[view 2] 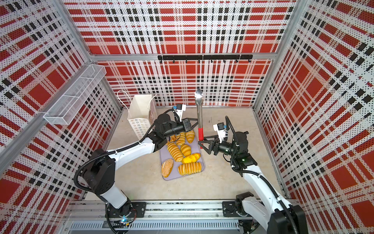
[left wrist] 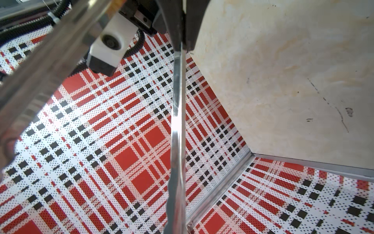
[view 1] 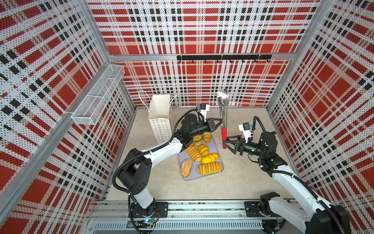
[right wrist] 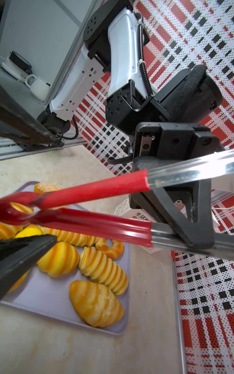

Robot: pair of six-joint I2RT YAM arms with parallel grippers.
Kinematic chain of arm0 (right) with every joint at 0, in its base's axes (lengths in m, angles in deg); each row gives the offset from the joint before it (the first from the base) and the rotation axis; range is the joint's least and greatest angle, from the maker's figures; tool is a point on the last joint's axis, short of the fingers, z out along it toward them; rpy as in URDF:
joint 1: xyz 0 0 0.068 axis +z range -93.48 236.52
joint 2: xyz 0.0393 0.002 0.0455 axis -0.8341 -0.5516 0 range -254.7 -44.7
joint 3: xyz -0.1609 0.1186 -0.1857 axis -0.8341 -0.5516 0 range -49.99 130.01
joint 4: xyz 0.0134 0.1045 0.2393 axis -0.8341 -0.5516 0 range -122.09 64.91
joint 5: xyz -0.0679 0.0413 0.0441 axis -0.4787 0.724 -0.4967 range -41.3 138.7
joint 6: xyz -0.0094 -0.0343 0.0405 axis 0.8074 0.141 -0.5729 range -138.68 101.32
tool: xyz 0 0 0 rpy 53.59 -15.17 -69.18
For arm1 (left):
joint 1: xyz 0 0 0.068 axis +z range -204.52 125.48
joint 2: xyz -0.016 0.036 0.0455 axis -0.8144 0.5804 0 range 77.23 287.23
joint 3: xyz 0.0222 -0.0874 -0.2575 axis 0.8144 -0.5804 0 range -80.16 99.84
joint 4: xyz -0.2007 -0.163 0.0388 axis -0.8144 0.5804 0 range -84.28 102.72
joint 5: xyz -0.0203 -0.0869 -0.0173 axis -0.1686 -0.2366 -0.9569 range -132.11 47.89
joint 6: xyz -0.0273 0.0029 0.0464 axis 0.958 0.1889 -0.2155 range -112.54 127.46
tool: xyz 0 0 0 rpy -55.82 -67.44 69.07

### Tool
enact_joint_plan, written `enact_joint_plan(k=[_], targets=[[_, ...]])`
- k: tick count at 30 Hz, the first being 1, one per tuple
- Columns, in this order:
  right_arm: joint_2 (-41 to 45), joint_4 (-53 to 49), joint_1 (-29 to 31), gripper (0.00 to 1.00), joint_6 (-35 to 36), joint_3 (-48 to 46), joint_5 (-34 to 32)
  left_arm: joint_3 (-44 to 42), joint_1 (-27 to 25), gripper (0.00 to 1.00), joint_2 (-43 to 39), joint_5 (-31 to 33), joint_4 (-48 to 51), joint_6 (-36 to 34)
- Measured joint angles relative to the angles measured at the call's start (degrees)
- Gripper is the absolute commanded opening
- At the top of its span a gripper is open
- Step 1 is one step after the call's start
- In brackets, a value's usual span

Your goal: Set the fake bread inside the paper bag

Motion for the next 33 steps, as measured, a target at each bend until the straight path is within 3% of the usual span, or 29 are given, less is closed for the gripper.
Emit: enact_joint_plan(k=[4, 14, 21, 33], targets=[[-1.29, -1.14, 0.98, 0.65, 2.49, 3.56, -1.18, 0.00, -1.22, 0.00, 0.04, -2.40, -1.68, -0.39], [-2.71, 3.72, 1.97, 0.42, 1.60, 3.54, -1.53, -0.02, -1.86, 0.00, 0.11, -6.25, -8.48, 1.73], [-2.23, 5.09, 2.23, 0.25, 1.20, 3.10, -2.21, -0.15, -1.88, 0.20, 0.11, -6.62, -10.34, 2.16], [-0.55, 4.83, 2.40, 0.17, -0.39, 2.12, -2.51, -2.56, -0.11, 0.40, -1.49, -6.49, -10.43, 1.70]])
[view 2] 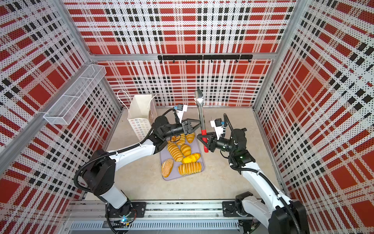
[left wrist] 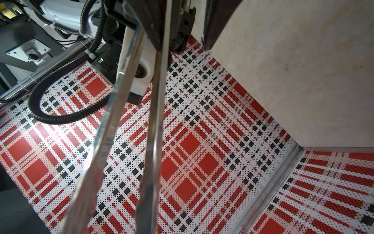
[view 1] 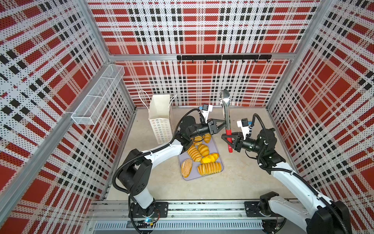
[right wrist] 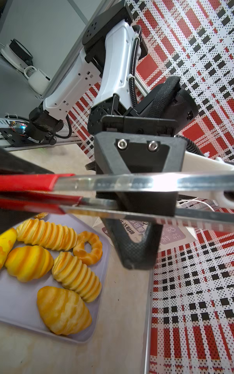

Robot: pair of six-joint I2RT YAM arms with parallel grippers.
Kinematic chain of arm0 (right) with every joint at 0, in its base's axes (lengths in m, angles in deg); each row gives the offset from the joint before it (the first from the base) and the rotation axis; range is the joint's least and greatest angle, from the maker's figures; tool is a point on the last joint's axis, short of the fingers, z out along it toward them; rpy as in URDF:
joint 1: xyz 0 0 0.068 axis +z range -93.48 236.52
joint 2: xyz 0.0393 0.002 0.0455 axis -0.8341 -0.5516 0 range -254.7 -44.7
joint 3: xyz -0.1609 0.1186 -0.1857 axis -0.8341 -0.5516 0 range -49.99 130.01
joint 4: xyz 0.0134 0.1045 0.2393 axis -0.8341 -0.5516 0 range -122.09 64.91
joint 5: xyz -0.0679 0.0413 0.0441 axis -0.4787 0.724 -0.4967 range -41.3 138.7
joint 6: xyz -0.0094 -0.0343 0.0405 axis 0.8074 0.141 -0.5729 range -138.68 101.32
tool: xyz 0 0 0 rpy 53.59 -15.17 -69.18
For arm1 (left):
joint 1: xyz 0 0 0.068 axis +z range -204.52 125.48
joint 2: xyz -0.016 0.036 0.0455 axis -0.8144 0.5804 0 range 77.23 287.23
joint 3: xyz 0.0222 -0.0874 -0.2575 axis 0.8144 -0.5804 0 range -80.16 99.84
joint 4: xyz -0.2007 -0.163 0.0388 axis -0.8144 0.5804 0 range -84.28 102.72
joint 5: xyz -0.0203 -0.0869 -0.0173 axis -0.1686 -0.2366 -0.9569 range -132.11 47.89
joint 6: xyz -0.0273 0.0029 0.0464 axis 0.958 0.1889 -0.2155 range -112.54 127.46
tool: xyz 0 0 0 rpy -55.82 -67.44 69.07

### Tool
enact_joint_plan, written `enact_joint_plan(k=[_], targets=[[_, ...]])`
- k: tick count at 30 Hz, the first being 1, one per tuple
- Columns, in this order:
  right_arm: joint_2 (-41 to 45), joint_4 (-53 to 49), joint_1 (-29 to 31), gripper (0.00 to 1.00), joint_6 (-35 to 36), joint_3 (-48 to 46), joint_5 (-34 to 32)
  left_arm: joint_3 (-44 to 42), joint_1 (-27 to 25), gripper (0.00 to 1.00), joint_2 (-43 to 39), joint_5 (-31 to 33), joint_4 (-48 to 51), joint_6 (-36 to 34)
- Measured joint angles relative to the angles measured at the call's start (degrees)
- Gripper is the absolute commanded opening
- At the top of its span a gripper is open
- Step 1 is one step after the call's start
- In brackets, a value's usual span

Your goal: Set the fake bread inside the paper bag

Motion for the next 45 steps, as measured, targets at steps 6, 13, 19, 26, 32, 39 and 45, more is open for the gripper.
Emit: enact_joint_plan(k=[6, 13, 19, 26, 32, 39, 45], targets=[[3.17, -0.68, 0.31, 0.17, 0.26, -1.36, -0.46, -0.39, 0.70, 0.43, -5.64, 0.74, 9.81, -6.12], [4.44, -4.72, 0.17, 0.17, 0.15, -2.95, -2.32, -1.70, 6.19, 0.48, -13.07, 6.58, 17.38, -10.62], [6.03, -7.74, 0.17, 0.17, 0.17, -3.30, -3.58, -3.98, 8.50, 0.51, -16.98, 9.53, 22.25, -13.20], [7.26, -15.96, 0.17, 0.18, 3.39, -2.67, -10.03, -4.76, 8.50, 0.51, -20.04, 13.77, 29.24, -17.68], [6.38, -27.12, 0.20, 0.18, 8.79, 0.81, -19.43, -4.76, 5.07, 0.52, -19.91, 18.67, 33.33, -21.40], [5.11, -29.35, 0.17, 0.17, 10.54, 2.25, -18.93, -5.05, -3.23, 0.62, -16.57, 21.53, 30.08, -23.82], [2.58, -29.24, 0.17, 0.17, 10.40, 5.18, -14.64, -7.58, -3.61, 0.71, -15.30, 19.39, 22.51, -20.52]])
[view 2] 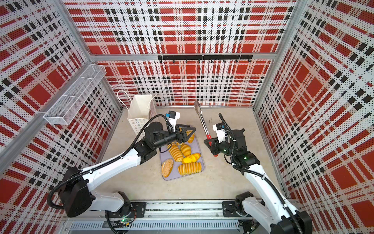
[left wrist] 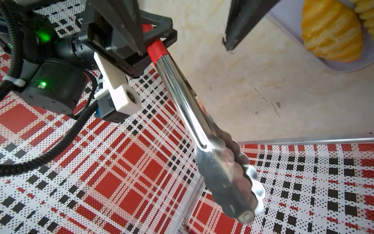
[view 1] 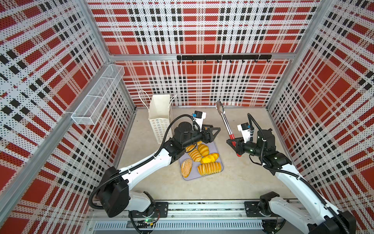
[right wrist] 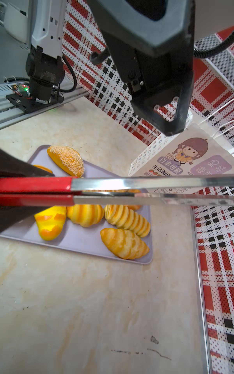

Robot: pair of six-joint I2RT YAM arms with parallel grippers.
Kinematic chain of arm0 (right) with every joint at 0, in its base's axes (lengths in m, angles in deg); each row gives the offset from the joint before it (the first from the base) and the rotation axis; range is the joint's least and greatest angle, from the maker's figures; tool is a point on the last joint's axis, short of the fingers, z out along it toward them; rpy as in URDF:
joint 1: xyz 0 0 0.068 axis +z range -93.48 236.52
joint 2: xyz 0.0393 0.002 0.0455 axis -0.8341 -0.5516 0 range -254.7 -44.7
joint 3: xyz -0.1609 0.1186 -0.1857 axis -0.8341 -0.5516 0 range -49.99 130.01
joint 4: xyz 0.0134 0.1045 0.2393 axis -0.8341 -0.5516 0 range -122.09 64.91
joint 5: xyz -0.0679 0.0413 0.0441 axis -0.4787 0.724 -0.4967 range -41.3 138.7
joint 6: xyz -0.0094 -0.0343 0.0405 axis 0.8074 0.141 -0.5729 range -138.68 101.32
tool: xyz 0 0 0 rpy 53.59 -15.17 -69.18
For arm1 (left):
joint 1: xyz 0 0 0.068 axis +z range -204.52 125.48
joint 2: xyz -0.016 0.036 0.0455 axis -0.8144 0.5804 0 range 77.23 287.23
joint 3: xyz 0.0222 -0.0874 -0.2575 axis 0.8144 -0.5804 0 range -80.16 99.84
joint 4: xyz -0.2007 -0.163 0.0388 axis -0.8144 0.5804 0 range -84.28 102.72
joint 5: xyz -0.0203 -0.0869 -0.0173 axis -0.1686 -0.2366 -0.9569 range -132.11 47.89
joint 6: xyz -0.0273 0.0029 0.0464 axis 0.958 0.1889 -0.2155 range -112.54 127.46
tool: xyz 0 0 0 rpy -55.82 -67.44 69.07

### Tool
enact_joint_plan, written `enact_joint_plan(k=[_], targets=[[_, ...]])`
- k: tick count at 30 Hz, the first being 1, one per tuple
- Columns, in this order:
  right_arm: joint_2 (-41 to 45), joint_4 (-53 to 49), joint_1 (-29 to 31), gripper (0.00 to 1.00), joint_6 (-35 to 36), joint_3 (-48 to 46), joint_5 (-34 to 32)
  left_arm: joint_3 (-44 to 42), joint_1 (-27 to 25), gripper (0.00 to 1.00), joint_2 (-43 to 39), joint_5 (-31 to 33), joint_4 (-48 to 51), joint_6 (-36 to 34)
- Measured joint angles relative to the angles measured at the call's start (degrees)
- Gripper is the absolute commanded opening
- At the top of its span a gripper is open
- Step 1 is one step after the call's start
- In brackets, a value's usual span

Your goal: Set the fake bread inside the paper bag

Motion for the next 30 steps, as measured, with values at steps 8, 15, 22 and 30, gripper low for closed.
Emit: enact_joint_plan(k=[8, 15, 22, 30], targets=[[-0.55, 2.45, 0.02, 0.18, -0.13, 1.11, 3.56, 0.04, -0.79, 0.73, 3.17, -2.19, -8.02, 6.47], [-0.57, 7.17, 0.28, 0.18, -2.01, 0.35, 7.10, 0.02, -0.90, 0.70, 6.32, -3.15, -13.97, 11.82], [-1.51, 9.07, 1.60, 0.17, -2.60, 0.35, 8.48, 1.22, -1.20, 0.60, 9.11, -5.22, -17.75, 14.49], [-1.92, 9.86, 2.38, 0.17, -2.93, 0.37, 9.88, 1.70, -1.33, 0.34, 11.04, -7.13, -20.85, 16.61]])
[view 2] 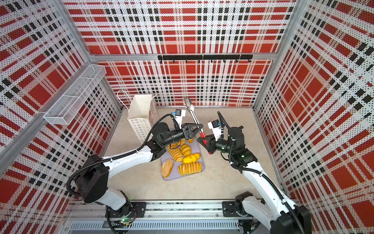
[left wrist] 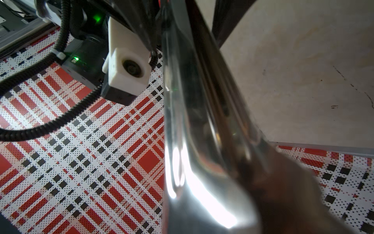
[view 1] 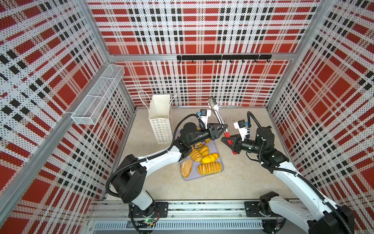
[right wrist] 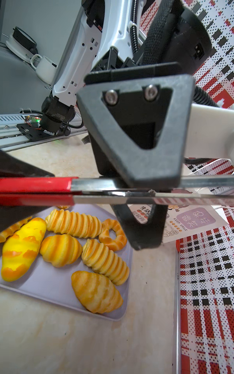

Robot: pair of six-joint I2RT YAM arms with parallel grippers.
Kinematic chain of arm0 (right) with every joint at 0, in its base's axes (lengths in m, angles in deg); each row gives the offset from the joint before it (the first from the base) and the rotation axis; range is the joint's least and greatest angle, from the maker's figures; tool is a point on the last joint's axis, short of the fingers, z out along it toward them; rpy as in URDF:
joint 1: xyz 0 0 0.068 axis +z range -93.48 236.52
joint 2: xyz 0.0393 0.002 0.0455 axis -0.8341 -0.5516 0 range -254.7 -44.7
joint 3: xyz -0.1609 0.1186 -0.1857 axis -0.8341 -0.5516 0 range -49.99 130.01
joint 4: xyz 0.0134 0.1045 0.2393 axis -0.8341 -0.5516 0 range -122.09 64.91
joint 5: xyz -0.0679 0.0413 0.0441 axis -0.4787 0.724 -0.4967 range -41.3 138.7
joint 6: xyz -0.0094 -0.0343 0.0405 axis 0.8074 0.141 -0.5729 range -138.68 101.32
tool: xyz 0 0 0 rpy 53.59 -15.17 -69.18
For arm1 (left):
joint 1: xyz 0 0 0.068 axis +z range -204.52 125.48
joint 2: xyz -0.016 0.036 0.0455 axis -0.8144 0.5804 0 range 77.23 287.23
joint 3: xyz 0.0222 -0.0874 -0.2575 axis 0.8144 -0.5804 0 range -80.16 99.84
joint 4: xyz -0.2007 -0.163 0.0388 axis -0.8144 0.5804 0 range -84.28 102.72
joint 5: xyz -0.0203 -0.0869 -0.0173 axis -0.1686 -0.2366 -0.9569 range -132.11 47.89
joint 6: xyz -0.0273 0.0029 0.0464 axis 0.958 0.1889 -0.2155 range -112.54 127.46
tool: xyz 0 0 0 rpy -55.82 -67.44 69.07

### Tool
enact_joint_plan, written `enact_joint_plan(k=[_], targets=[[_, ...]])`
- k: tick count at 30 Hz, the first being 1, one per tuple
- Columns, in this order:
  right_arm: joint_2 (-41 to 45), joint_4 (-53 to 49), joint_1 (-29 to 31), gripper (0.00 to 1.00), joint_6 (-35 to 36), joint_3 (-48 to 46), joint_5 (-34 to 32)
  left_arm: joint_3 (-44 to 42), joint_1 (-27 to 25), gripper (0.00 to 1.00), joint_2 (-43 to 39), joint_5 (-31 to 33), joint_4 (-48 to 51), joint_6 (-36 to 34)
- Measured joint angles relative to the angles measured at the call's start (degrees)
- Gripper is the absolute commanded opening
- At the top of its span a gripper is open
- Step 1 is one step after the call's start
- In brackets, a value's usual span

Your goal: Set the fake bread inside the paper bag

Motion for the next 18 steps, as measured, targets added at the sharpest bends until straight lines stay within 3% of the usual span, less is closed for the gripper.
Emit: enact_joint_plan(k=[5, 10, 18], targets=[[0.07, 0.68, 0.00, 0.22, -0.44, -0.07, 0.48, 0.00, -0.02, 0.15, 0.09, -0.96, -2.23, 1.25], [0.59, 2.75, 0.02, 0.25, -0.92, -0.76, 1.53, 0.00, -0.04, 0.07, 0.09, -1.90, -4.26, 2.71], [1.40, 3.43, 0.11, 0.59, -0.85, -1.14, 1.46, 0.00, 0.17, 0.05, 0.09, -1.88, -4.48, 2.71]])
